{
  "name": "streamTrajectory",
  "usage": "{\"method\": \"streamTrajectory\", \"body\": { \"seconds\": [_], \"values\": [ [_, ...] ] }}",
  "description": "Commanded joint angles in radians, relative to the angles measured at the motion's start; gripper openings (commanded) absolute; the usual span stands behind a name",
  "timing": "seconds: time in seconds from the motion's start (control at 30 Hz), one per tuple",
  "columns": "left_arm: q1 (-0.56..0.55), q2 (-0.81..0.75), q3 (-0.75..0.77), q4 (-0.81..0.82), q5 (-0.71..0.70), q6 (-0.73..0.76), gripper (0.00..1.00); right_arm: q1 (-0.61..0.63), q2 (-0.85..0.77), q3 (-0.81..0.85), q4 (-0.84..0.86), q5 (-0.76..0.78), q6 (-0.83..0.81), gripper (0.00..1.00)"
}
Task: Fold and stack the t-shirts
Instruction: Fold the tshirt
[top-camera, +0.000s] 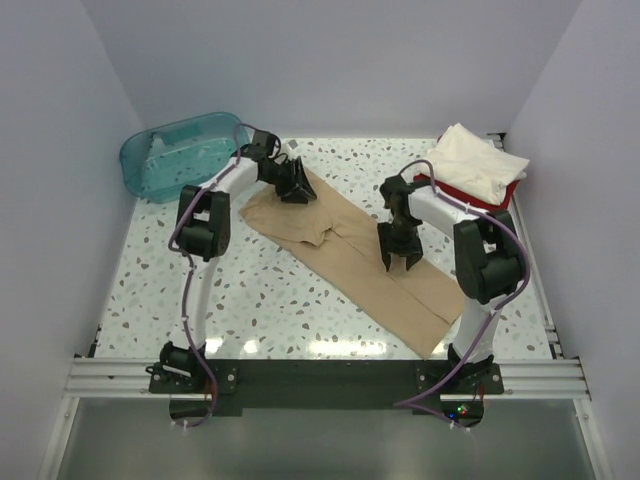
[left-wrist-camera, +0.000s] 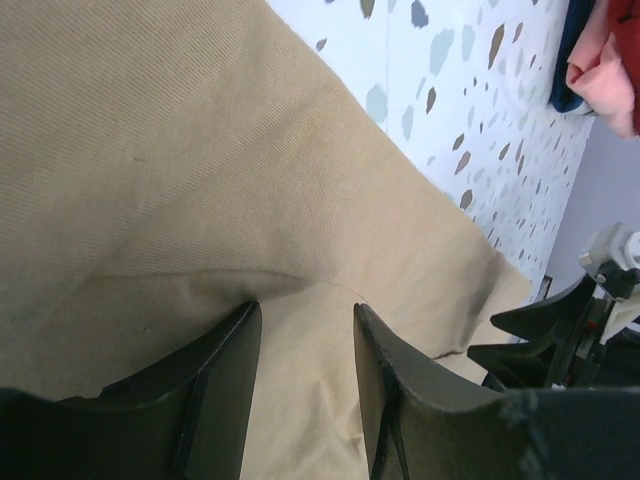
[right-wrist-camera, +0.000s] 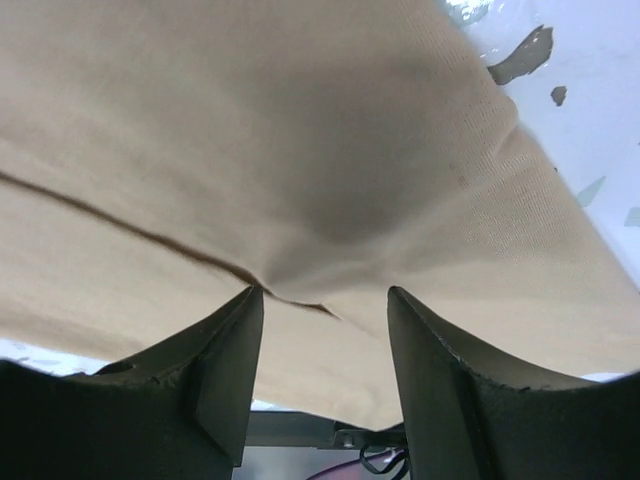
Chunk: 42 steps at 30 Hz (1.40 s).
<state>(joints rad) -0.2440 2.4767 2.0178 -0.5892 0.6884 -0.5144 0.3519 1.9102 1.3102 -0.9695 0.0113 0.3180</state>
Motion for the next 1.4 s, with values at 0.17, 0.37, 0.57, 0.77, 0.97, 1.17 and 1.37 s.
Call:
{"method": "streamTrajectory", "body": {
  "seconds": [0.17, 0.37, 0.57, 0.77, 0.97, 1.17, 1.37],
  "values": [
    [-0.017, -0.005, 0.053, 0.126, 0.009, -0.022, 0.48, -0.004, -0.063, 0.107, -0.066, 0.015, -0.031, 0.58],
    [-0.017, -0.137, -0.005, 0.095, 0.017, -0.042, 0.47, -0.005, -0.028, 0.046, -0.029, 0.01, -0.063, 0.55],
    [-0.015, -0.288, -0.175, 0.034, -0.021, -0.023, 0.47, -0.007, 0.003, -0.006, 0.028, -0.01, -0.06, 0.54],
    [-0.011, -0.3, -0.33, 0.006, 0.002, 0.033, 0.47, -0.007, 0.05, -0.02, 0.06, -0.01, -0.066, 0.54],
    [-0.006, -0.207, -0.337, -0.03, -0.016, 0.079, 0.47, -0.008, 0.073, -0.019, 0.058, -0.033, -0.054, 0.54],
    [0.025, -0.13, -0.308, -0.023, -0.064, 0.089, 0.47, -0.005, 0.066, -0.046, 0.064, -0.091, 0.004, 0.54],
    [0.037, -0.015, -0.187, -0.012, -0.096, 0.086, 0.46, 0.009, 0.056, -0.068, 0.078, -0.187, 0.09, 0.53]
  ]
}}
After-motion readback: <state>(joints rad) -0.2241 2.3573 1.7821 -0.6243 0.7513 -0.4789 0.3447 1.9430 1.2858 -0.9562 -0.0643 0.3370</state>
